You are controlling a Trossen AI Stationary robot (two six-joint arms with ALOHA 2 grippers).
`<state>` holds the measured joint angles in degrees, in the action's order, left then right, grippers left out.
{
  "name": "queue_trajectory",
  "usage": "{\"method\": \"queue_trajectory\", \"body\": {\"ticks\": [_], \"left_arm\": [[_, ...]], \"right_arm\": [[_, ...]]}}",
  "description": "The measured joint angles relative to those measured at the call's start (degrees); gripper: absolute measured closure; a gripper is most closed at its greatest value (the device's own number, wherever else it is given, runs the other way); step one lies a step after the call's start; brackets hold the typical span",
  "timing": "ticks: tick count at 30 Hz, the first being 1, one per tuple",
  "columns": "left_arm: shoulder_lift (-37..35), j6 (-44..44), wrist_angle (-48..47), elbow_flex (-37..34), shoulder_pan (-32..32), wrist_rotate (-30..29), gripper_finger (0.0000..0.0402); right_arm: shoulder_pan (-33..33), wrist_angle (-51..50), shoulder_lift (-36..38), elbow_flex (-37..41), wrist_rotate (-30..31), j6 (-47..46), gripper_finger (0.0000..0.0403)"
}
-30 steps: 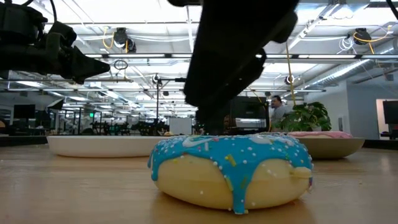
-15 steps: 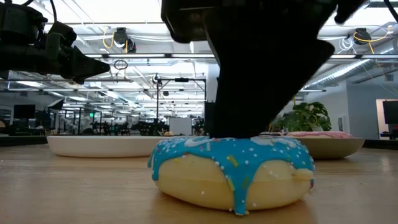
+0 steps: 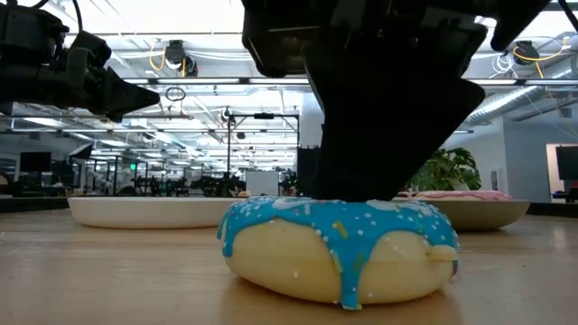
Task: Pick & Place donuts
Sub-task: Put the large blue donut on the gray plate
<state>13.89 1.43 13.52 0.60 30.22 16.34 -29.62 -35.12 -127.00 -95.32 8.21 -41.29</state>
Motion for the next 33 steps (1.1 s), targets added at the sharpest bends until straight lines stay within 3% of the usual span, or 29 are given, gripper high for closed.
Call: {"method": "queue_trajectory", "body": {"ticks": [4,17,28,33], "left_arm": [[0.0,0.0,0.0,0.0,0.0,0.0,0.0364],[0.0,0.0,0.0,0.0,0.0,0.0,0.0364],[0.0,0.0,-0.1,0.0,0.0,0.0,0.0364],[0.0,-0.1,-0.1,0.0,0.0,0.0,0.0364]], "right_arm": [[0.5,2.0,0.0,2.5,-4.3,-2.6,0.0209],[1.2,4.5,3.5,3.0,-5.3,2.0,0.0375],[3.3,4.2,13.3,2.9,-2.7,6.2,0.0383],[4.9,-0.8,19.3,2.8,0.7,6.4,0.0386]]}}
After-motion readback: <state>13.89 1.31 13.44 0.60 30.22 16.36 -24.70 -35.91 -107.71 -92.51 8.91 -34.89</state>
